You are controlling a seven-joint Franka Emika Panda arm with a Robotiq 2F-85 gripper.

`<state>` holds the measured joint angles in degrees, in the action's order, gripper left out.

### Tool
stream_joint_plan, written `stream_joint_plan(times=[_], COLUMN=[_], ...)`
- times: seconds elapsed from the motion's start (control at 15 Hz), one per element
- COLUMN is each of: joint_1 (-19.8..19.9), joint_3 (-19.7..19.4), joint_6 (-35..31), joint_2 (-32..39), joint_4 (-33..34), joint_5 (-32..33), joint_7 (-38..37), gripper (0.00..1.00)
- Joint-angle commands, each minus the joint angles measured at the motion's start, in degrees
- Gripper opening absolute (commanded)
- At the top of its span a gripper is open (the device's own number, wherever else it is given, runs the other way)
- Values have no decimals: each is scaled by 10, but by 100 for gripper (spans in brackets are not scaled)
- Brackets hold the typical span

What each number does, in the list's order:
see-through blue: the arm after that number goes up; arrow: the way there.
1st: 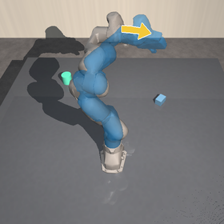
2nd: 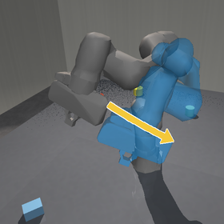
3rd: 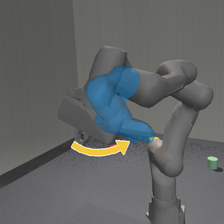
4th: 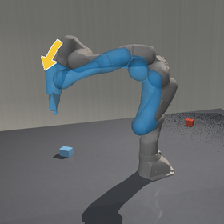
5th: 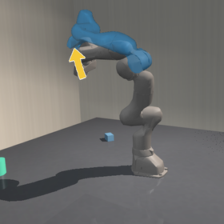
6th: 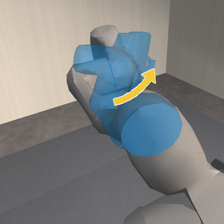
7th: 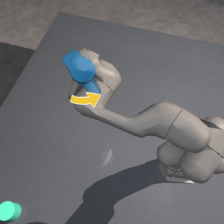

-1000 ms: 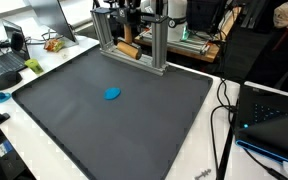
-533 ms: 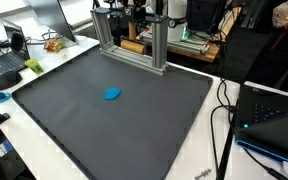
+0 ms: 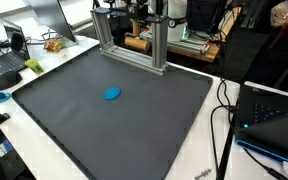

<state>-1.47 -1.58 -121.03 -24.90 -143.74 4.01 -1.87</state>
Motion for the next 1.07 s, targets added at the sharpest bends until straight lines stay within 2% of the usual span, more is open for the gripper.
stream_joint_plan(times=[0.0,1.0], joint_1=[8,7], joint_3=[-2,-1], joint_6=[24,22], joint_2=[-40,-104], joint_4=[-18,-92], joint_5=[-17,-34], joint_7=[14,7], gripper=[22,22])
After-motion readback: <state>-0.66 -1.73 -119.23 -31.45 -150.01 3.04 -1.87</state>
